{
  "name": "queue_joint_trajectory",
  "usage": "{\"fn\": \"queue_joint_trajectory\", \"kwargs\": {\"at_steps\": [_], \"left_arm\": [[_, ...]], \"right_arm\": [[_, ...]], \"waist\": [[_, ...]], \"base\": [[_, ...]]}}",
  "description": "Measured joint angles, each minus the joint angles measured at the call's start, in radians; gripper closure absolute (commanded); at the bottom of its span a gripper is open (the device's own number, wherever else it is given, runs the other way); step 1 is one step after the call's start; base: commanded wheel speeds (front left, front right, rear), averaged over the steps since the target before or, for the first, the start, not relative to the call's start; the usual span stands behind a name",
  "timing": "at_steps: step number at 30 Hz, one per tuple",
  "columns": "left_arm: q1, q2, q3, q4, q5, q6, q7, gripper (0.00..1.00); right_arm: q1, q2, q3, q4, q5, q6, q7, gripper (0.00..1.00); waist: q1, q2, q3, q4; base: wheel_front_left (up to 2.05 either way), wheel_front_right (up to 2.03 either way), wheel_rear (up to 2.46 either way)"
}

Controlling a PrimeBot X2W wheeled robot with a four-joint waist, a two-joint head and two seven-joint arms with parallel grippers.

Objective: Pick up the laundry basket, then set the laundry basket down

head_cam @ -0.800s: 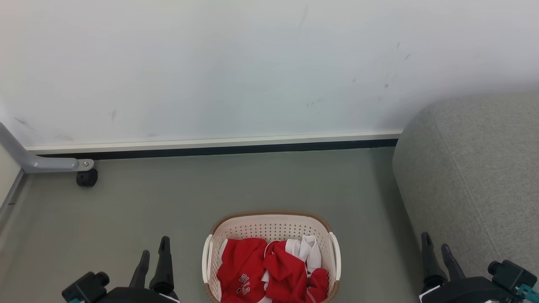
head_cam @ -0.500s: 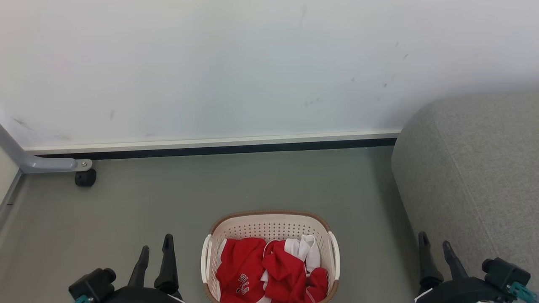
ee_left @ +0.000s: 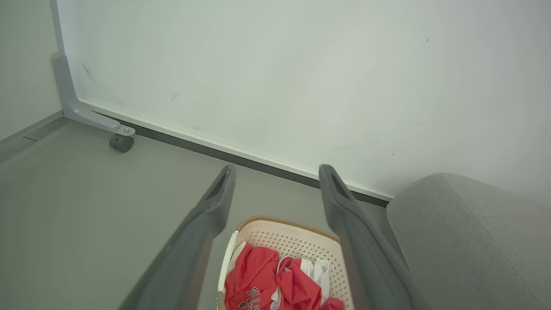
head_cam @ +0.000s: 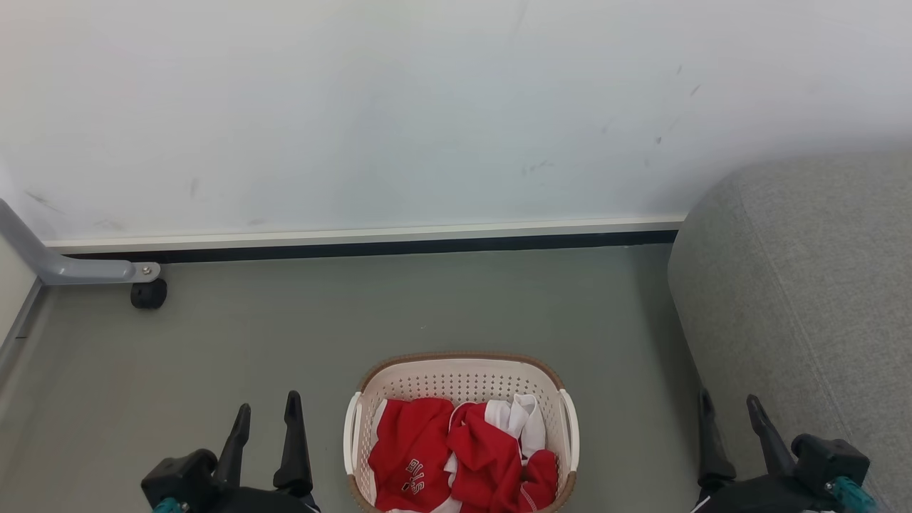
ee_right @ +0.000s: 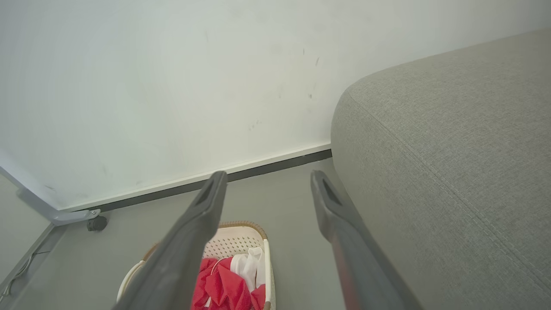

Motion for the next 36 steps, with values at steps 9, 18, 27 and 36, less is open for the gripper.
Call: {"fn": "queue_joint_trajectory", "kwargs": {"at_steps": [9,18,27,36], "left_arm": [[0.000,0.000,-0.013,0.000,0.140,0.021,-0.031,0.00],[0.001,0.000,-0.033,-0.004,0.272,0.044,-0.066,0.00],[0.010,0.000,-0.024,0.003,0.278,0.044,-0.066,0.00],[0.019,0.000,-0.023,0.025,0.278,0.044,-0.066,0.00]], "right_arm": [[0.000,0.003,0.012,-0.001,-0.161,-0.021,-0.035,0.00],[0.001,0.004,0.034,-0.016,-0.313,-0.044,-0.067,0.00],[0.006,0.014,0.020,-0.019,-0.332,-0.044,-0.067,0.00],[0.013,0.017,0.006,-0.017,-0.324,-0.044,-0.066,0.00]], "waist": [[0.0000,0.0000,-0.003,0.003],[0.0000,0.0000,-0.013,0.006],[0.0000,0.0000,-0.017,0.007],[0.0000,0.0000,-0.017,0.005]], "base": [[0.00,0.00,0.00],[0.00,0.00,0.00],[0.00,0.00,0.00],[0.00,0.00,0.00]]}}
